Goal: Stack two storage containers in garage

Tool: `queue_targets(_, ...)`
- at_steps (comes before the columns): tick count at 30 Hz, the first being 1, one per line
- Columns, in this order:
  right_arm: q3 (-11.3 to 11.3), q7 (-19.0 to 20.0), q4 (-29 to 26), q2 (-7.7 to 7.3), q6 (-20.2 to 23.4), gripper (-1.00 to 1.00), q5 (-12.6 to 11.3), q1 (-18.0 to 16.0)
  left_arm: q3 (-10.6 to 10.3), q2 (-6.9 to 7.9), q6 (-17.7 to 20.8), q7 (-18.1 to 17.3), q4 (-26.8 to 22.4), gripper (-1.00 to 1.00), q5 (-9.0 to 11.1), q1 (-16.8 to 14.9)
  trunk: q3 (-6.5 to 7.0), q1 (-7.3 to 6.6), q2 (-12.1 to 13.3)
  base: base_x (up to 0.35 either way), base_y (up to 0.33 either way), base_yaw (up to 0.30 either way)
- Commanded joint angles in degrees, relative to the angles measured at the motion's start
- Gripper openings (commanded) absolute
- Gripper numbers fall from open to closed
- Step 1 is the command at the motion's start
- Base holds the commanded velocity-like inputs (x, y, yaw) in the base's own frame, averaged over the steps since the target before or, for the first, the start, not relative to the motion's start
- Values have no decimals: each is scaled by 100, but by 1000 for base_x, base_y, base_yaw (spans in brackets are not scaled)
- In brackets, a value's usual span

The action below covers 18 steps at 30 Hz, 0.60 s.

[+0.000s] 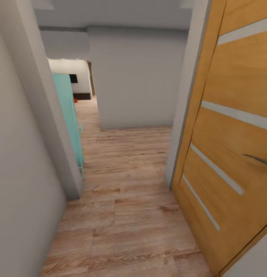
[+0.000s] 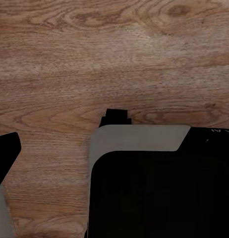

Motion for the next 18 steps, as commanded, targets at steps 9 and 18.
queue_targets(9,37,-6,18,1,-35,100,-34,-7,-34,-2,-34,4,25,100,59,-10,-6,4,-3,341,0,104)
queue_targets(18,37,-6,18,-3,-35,100,-34,-7,-34,-2,-34,3,21,100,59,-10,-6,4,-3,341,0,1)
